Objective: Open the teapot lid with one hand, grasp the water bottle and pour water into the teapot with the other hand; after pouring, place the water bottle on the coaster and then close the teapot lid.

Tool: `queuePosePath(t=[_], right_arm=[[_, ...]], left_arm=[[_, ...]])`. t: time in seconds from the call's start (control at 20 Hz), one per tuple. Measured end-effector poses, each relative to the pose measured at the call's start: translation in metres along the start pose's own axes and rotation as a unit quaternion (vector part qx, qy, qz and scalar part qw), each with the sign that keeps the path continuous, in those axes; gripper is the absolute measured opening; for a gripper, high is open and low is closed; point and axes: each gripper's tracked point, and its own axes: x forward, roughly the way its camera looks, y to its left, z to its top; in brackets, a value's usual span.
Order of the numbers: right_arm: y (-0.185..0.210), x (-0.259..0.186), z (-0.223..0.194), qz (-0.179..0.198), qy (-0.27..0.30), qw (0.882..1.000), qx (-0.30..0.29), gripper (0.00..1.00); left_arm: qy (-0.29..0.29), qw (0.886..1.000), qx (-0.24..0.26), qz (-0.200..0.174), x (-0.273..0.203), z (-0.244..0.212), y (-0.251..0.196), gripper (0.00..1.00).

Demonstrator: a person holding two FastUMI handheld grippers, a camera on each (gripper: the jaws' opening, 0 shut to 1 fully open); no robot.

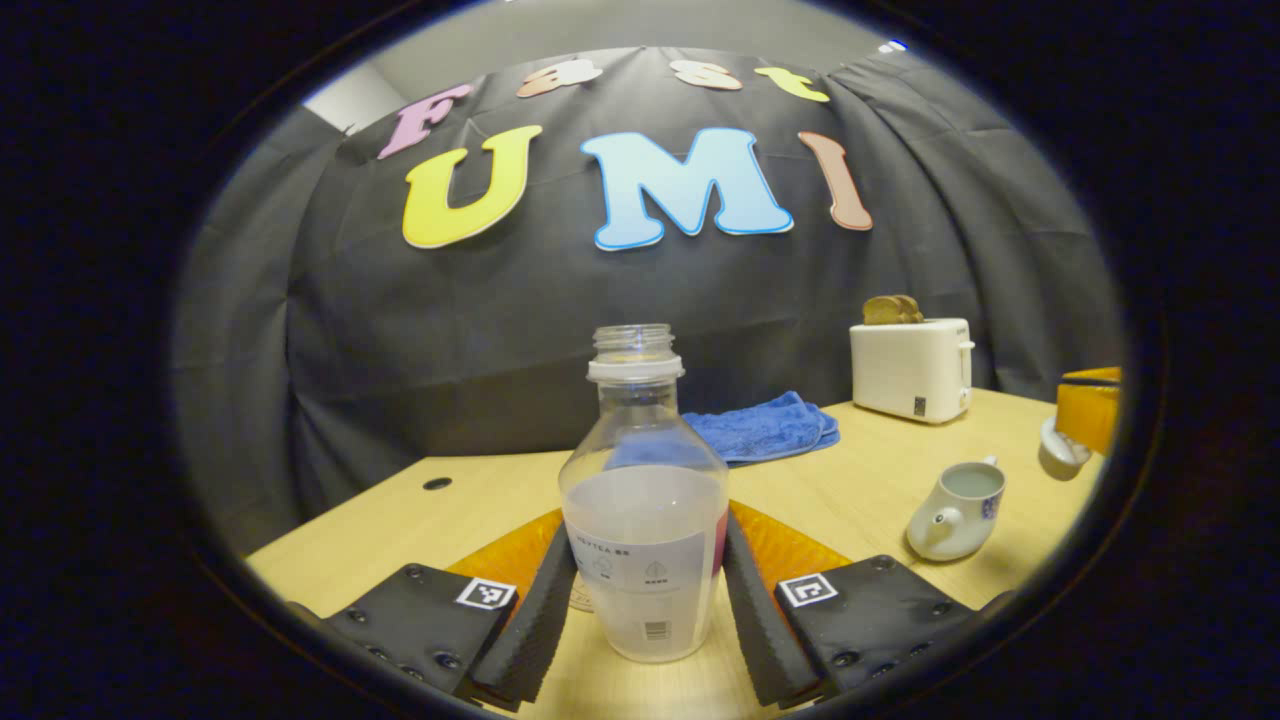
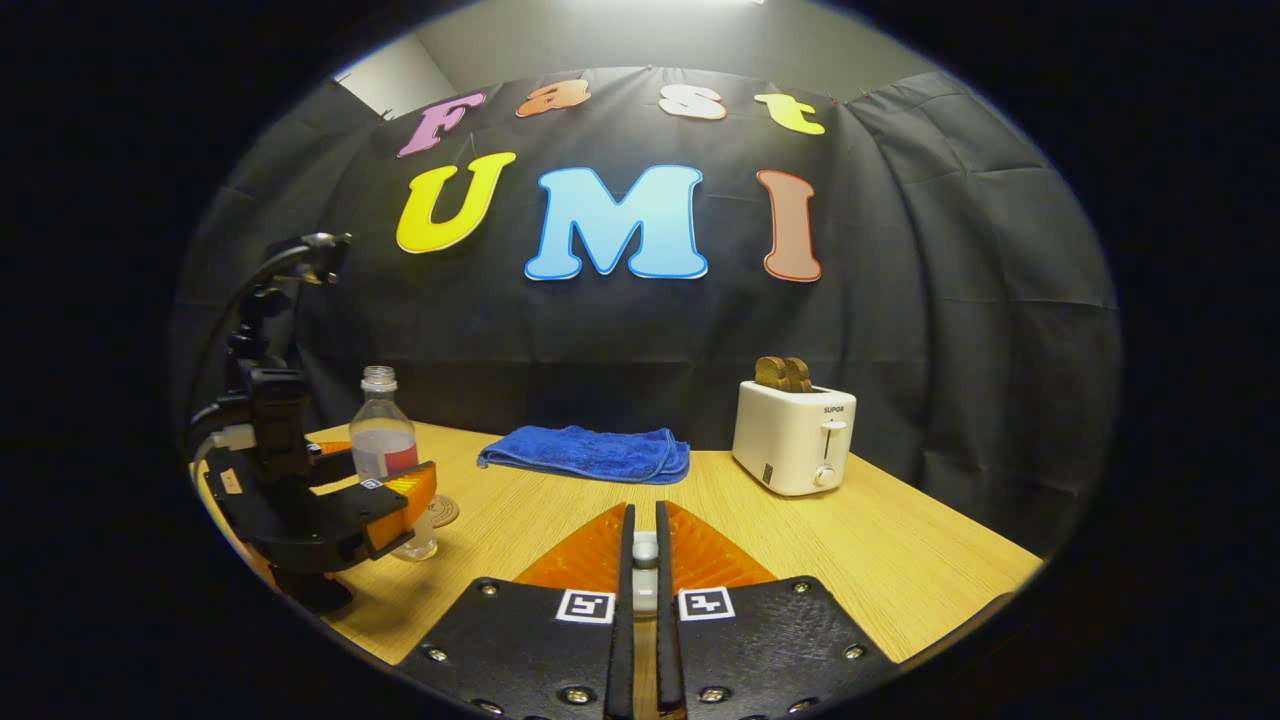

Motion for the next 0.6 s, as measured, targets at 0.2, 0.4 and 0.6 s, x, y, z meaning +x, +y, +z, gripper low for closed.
queuePosePath(t=[0.2, 0.4, 0.6], right_arm=[[-0.007, -0.034, -0.008, 0.001, 0.007, 1.0, 0.011, 0.09], [-0.01, -0.06, -0.023, 0.003, 0.025, 0.999, 0.024, 0.09], [-0.011, -0.085, -0.038, 0.006, 0.041, 0.998, 0.04, 0.09]], left_arm=[[0.001, 0.998, 0.059, -0.006, 0.0, 0.008, -0.006, 0.86], [0.008, 0.99, 0.144, -0.009, 0.002, 0.012, -0.021, 0.85], [-0.01, 0.97, 0.242, -0.025, 0.005, 0.028, -0.042, 0.86]])
